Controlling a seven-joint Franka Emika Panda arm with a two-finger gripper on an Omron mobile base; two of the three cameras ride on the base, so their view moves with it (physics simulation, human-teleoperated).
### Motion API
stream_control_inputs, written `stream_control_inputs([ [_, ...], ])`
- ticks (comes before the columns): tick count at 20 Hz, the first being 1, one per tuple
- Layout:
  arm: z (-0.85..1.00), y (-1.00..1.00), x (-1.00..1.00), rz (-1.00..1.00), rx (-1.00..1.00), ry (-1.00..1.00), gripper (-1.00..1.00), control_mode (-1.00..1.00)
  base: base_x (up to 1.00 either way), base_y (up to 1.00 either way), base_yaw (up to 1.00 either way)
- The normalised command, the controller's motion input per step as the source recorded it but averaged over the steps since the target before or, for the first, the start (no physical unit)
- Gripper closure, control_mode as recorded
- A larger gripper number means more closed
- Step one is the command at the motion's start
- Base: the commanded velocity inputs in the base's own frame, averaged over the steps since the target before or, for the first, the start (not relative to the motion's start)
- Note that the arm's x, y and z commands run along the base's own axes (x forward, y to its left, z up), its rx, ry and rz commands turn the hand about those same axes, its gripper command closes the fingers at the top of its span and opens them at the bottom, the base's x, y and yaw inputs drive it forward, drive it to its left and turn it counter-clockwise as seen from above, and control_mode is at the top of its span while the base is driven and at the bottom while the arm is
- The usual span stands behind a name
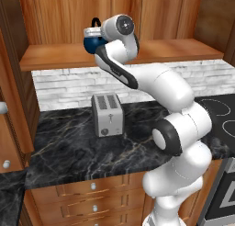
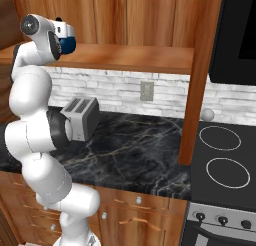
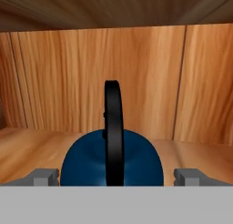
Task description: Open the cabinet, pick the kettle from the cabinet, and place it in the sink.
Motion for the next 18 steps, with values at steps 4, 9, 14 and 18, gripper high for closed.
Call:
stream_control_inputs([
  [4,0.0,0.01,0.16,0.0,0.0,0.0,-1.0,-1.0,0.0,0.0,0.0],
  [9,0.0,0.04,0.16,0.0,0.0,0.0,-1.0,-1.0,0.0,0.0,0.0],
  [14,-0.02,0.09,0.12,0.0,0.0,0.0,-1.0,-1.0,0.0,0.0,0.0],
  [18,-0.01,0.09,0.17,0.0,0.0,0.0,-1.0,-1.0,0.0,0.0,0.0],
])
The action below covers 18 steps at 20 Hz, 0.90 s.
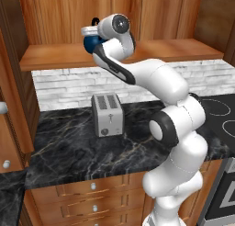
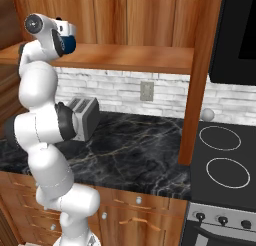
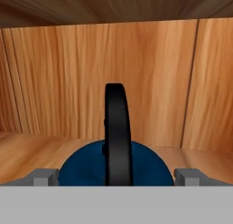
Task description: Open the cabinet, pick the kettle from the cabinet, and place it in the sink.
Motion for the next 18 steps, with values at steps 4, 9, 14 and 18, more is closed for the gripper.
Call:
stream_control_inputs([
  [4,-0.03,0.02,0.17,0.0,0.0,0.01,-1.0,-1.0,0.0,0.0,0.0],
  [9,-0.04,0.01,0.2,0.0,0.0,0.02,-1.0,-1.0,0.0,0.0,0.0],
  [14,-0.04,0.06,0.2,0.0,0.0,0.03,-1.0,-1.0,0.0,0.0,0.0],
  [18,-0.08,0.07,0.08,0.0,0.0,0.01,-1.0,-1.0,0.0,0.0,0.0],
])
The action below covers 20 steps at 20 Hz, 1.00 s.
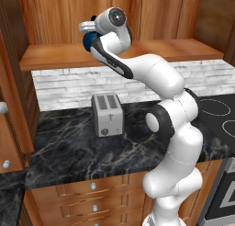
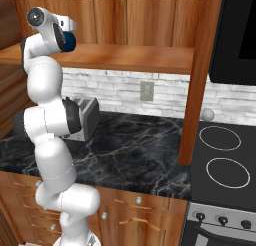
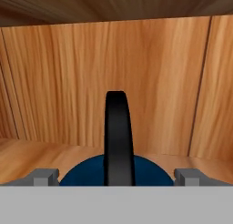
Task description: Open the cabinet, pick the kettle from the cabinet, and place it in the sink.
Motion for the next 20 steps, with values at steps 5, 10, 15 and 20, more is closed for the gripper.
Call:
stream_control_inputs([
  [5,-0.12,0.06,0.0,0.0,0.0,0.02,1.0,-1.0,0.0,0.0,0.0],
  [10,-0.13,0.02,0.0,0.0,0.0,0.03,1.0,-1.0,0.0,0.0,0.0],
  [15,-0.09,-0.01,0.0,0.0,0.0,0.01,1.0,-1.0,0.0,0.0,0.0],
  [20,-0.04,-0.01,-0.12,0.01,0.01,-0.02,1.0,-1.0,0.0,0.0,0.0],
])
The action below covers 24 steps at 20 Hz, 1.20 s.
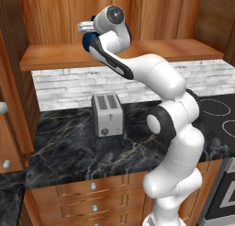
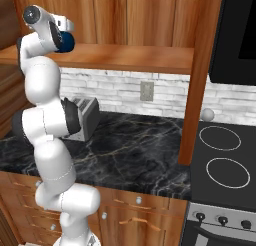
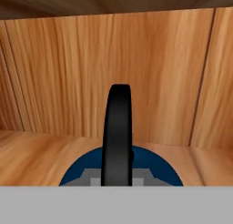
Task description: Open the cabinet, pick the kettle from the cabinet, and place it in the sink.
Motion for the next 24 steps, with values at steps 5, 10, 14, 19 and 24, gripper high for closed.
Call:
stream_control_inputs([
  [5,-0.02,0.0,-0.37,0.01,0.03,-0.07,1.0,-1.0,0.0,0.0,0.0],
  [10,0.0,0.0,-0.53,0.02,0.05,-0.05,1.0,-1.0,0.0,0.0,0.0],
  [14,0.01,-0.02,-0.54,0.0,0.06,0.0,1.0,-1.0,0.0,0.0,0.0],
  [19,0.07,-0.1,-0.56,0.05,0.08,0.0,1.0,-1.0,0.0,0.0,0.0],
  [24,0.1,-0.2,-0.61,0.13,0.06,0.0,1.0,-1.0,0.0,0.0,0.0],
])
